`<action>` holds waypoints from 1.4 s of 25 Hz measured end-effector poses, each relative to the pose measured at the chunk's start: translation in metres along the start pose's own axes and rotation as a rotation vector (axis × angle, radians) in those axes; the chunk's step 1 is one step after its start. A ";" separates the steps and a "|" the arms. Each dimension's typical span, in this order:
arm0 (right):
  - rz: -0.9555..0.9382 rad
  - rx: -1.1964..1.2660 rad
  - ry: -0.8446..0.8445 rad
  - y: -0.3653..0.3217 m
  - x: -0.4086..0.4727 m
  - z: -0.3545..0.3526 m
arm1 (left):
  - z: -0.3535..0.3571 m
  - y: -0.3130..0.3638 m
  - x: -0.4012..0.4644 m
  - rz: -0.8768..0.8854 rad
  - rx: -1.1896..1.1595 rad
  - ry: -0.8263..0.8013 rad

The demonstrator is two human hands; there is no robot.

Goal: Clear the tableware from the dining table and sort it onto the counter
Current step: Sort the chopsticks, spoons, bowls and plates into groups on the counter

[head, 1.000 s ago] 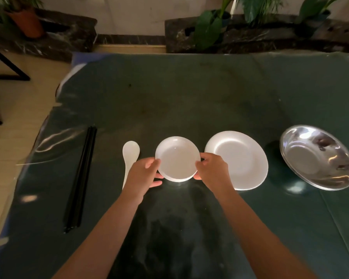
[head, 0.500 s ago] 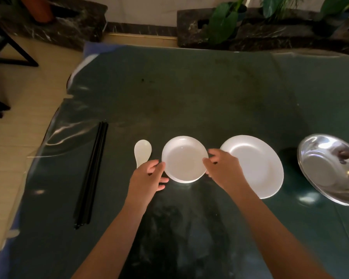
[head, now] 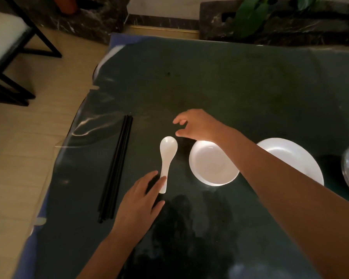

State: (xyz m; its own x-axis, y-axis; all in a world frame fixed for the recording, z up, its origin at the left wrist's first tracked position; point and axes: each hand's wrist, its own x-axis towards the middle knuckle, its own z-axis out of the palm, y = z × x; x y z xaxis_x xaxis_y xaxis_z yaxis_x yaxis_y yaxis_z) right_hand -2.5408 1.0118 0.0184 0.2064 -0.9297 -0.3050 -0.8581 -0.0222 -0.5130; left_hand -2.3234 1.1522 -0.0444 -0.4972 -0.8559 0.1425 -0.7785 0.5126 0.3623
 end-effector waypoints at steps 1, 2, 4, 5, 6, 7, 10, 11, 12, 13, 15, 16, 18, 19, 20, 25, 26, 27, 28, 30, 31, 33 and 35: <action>-0.011 -0.027 -0.072 -0.003 0.006 0.005 | 0.002 -0.002 0.000 -0.009 -0.016 0.011; -0.027 -0.051 -0.127 -0.006 0.011 0.009 | 0.005 -0.004 0.001 -0.016 -0.036 0.023; -0.057 -0.071 -0.177 -0.009 0.016 0.017 | 0.009 -0.006 0.004 -0.019 -0.080 0.055; -0.067 -0.070 -0.182 -0.010 0.017 0.021 | 0.011 -0.006 0.006 -0.017 -0.099 0.072; -0.073 -0.068 -0.183 -0.011 0.018 0.025 | 0.012 -0.005 0.007 -0.012 -0.111 0.090; -0.075 -0.072 -0.180 -0.012 0.020 0.028 | 0.014 -0.004 0.008 -0.006 -0.114 0.108; -0.070 -0.073 -0.139 -0.013 0.025 0.031 | 0.017 -0.004 0.012 -0.004 -0.126 0.137; -0.068 -0.070 -0.122 -0.012 0.026 0.031 | 0.018 -0.004 0.013 -0.014 -0.135 0.142; -0.063 -0.066 -0.108 -0.012 0.029 0.032 | 0.018 -0.004 0.015 -0.028 -0.140 0.141; -0.056 -0.064 -0.094 -0.012 0.031 0.032 | 0.017 -0.004 0.017 -0.038 -0.139 0.136; -0.040 -0.067 -0.091 -0.010 0.034 0.033 | 0.015 -0.003 0.020 -0.035 -0.126 0.134; -0.036 -0.080 -0.106 -0.009 0.035 0.033 | 0.012 -0.004 0.020 -0.035 -0.116 0.149; -0.033 -0.114 -0.121 -0.010 0.038 0.030 | 0.001 -0.011 0.013 -0.128 -0.071 0.216; -0.019 -0.098 -0.093 -0.010 0.040 0.027 | -0.006 -0.018 0.008 -0.231 -0.022 0.247; -0.006 -0.056 -0.040 -0.013 0.042 0.023 | -0.014 -0.025 0.001 -0.354 0.040 0.257; -0.412 -0.364 0.104 -0.053 0.064 0.030 | -0.030 -0.043 -0.021 -0.709 0.161 0.050; -0.512 -0.471 0.062 -0.065 0.070 0.038 | -0.030 -0.043 -0.022 -0.708 0.149 0.038; -0.581 -0.558 0.022 -0.077 0.077 0.046 | -0.029 -0.043 -0.023 -0.697 0.135 0.044; -0.627 -0.623 -0.002 -0.085 0.082 0.055 | -0.028 -0.042 -0.023 -0.686 0.119 0.057; -0.664 -0.693 -0.026 -0.094 0.090 0.068 | -0.026 -0.041 -0.022 -0.674 0.094 0.078; -0.667 -0.698 -0.029 -0.096 0.091 0.070 | -0.025 -0.041 -0.020 -0.669 0.088 0.083; -0.667 -0.704 -0.026 -0.092 0.093 0.071 | -0.024 -0.041 -0.018 -0.652 0.081 0.088; -0.658 -0.740 -0.023 -0.082 0.093 0.064 | -0.023 -0.039 -0.015 -0.622 0.064 0.090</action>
State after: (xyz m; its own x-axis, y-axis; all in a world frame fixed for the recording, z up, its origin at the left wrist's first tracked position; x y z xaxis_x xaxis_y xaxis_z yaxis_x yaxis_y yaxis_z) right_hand -2.4213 0.9508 -0.0187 0.7501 -0.6420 -0.1587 -0.6445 -0.7634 0.0422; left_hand -2.2769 1.1431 -0.0395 0.0876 -0.9962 0.0008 -0.9345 -0.0818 0.3463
